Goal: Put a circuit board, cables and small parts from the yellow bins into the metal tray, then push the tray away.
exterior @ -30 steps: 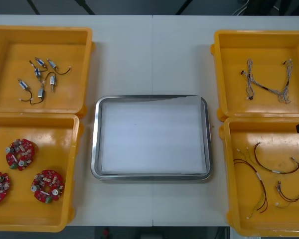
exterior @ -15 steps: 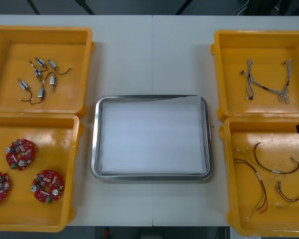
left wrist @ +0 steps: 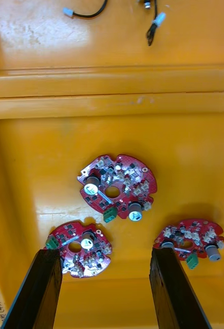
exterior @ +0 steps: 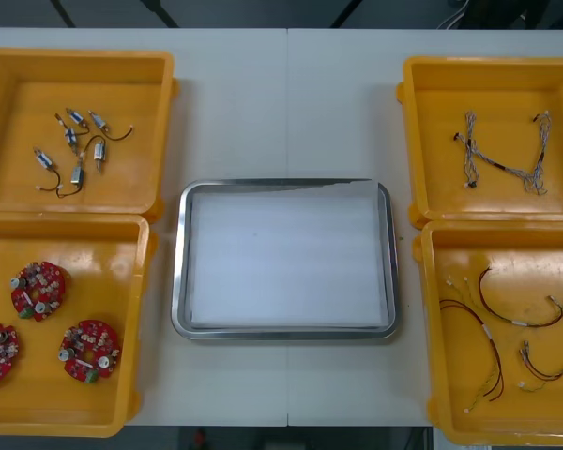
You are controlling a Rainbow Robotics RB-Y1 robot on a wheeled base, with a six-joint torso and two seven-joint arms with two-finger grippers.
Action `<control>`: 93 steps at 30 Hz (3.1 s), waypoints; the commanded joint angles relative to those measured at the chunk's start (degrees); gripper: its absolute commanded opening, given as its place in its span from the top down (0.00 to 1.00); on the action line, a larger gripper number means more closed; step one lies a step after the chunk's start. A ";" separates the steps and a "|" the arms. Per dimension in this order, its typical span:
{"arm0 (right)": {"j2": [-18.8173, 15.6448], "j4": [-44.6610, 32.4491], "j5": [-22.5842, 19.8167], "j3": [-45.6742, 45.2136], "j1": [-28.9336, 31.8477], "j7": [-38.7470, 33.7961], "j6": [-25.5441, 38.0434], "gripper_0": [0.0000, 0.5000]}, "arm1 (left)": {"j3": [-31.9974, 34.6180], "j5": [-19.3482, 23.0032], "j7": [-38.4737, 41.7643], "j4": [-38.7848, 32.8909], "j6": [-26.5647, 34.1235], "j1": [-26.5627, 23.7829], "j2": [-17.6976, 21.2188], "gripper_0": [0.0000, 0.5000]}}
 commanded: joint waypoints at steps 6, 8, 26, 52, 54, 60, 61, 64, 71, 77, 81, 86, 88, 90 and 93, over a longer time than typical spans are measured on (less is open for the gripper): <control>-3.57 -0.52 -5.89 -5.97 8.90 -15.86 0.17 0.00 | -0.08 0.87 -15.77 6.17 -0.78 -0.53 0.22 0.00; -3.57 -0.52 -6.50 -6.67 10.65 -17.62 -1.29 0.00 | -0.08 0.78 -17.36 6.43 -1.04 -0.53 0.22 0.00; -3.92 -0.60 -2.11 -1.31 22.70 -18.15 -19.74 0.00 | -0.08 1.05 -17.97 9.25 -0.78 1.49 0.22 0.00; 2.05 5.37 4.39 6.60 22.87 -17.97 -29.68 0.00 | 6.25 0.69 -14.46 8.46 -5.88 14.68 -5.15 0.00; 2.67 5.37 4.75 6.86 22.87 -17.97 -29.68 0.00 | 6.25 0.43 -13.84 8.37 -6.05 14.68 -6.11 0.00; 3.64 5.37 5.62 7.21 23.40 -18.06 -29.85 0.00 | 5.02 -0.54 -12.61 8.37 -7.19 14.59 -7.52 0.00; 3.64 5.37 5.80 7.39 23.57 -17.97 -30.20 0.00 | 4.40 -0.71 -12.35 8.37 -7.81 14.59 -7.52 0.00; 3.81 5.37 6.42 8.09 24.10 -18.15 -31.26 0.00 | 2.99 -1.42 -11.91 8.46 -9.48 14.59 -7.52 0.00; 3.90 6.60 7.56 9.85 24.89 -18.06 -34.07 0.00 | -0.43 -3.09 -10.32 8.46 -12.73 14.59 -7.43 0.00; 3.90 7.39 8.00 10.73 24.81 -17.88 -35.21 0.02 | -2.72 -4.05 -8.83 8.63 -14.75 14.68 -7.43 0.00; 4.08 7.39 8.00 10.73 24.81 -17.88 -35.21 0.75 | -3.51 -4.32 -7.95 8.54 -15.10 14.68 -7.43 0.00; 3.99 7.39 7.56 10.73 24.72 -17.88 -35.21 1.00 | -5.09 -4.84 -6.55 8.81 -16.51 14.68 -7.08 0.00; 3.99 7.39 7.56 10.73 24.45 -17.80 -35.21 1.00 | -5.62 -5.02 -6.28 8.81 -16.95 14.59 -7.08 0.00; 4.08 7.31 7.56 10.73 24.10 -17.80 -35.04 1.00 | -6.23 -5.28 -5.75 8.81 -17.48 14.68 -6.99 0.00; 3.99 7.22 7.91 10.73 22.70 -17.62 -33.72 1.00 | -7.03 -5.46 -5.23 8.90 -17.65 14.68 -6.90 0.00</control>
